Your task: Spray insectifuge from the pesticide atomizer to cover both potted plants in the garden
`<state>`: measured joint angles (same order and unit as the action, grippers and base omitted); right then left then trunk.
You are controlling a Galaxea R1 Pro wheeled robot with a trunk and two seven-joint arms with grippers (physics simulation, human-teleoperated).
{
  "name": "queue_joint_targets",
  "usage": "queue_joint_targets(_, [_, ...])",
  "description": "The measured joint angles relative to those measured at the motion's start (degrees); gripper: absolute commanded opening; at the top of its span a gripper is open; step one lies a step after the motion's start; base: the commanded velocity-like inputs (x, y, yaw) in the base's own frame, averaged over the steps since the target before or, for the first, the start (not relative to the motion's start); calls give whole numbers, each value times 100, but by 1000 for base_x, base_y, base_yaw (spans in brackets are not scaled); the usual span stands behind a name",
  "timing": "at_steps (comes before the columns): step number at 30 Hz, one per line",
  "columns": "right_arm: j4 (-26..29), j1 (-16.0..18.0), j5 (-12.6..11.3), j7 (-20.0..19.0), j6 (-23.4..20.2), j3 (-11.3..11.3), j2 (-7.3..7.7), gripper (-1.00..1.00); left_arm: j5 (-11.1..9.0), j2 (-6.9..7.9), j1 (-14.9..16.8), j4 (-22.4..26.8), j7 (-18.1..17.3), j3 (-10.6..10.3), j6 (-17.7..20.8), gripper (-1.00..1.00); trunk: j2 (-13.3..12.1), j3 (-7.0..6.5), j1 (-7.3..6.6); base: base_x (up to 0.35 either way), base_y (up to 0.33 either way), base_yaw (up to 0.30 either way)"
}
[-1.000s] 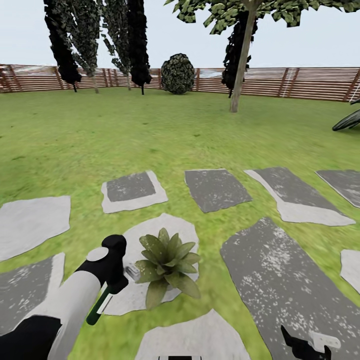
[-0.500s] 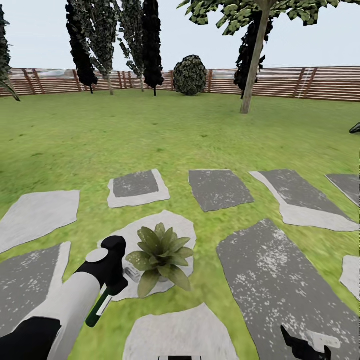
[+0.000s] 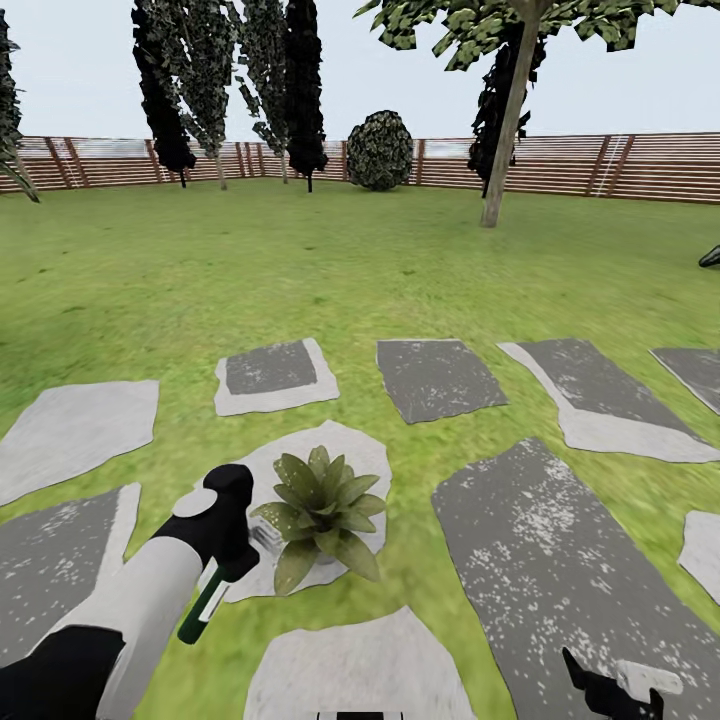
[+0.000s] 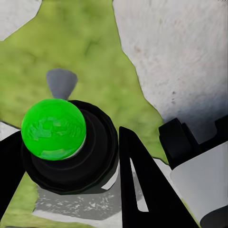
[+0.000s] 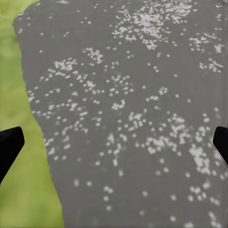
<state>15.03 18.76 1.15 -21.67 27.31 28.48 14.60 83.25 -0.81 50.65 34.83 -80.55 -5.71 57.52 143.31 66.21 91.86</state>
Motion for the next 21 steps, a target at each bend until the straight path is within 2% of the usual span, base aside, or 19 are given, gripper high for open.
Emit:
queue_joint_targets(3, [378, 0, 1, -14, -10, 2, 5, 100, 1, -10, -7, -6, -4, -4, -2, -100, 4, 66, 8, 0, 0, 0])
queue_joint_targets(6, [1229, 0, -4, -7, -135, 8, 5, 100, 5, 22, -9, -8, 4, -1, -9, -100, 8, 132, 16, 0, 0, 0])
queue_joint_targets(9, [1537, -1, -10, -13, -284, 22, 2, 100, 4, 86, 1, -2, 3, 2, -5, -100, 12, 199, 24, 0, 0, 0])
queue_joint_targets(13, [1678, -1, -7, -15, -315, 11, -4, 100, 10, 109, 11, 2, -12, 32, -6, -100, 15, 244, 28, 0, 0, 0])
queue_joint_targets(17, [1700, -1, 3, -15, -311, 1, -7, 100, 6, 96, 70, 21, -6, 245, -6, -100, 15, 244, 28, 0, 0, 0])
queue_joint_targets(21, [1668, -1, 12, -15, -312, -7, -7, 100, 2, 91, 64, 96, -10, 265, -5, -100, 15, 244, 28, 0, 0, 0])
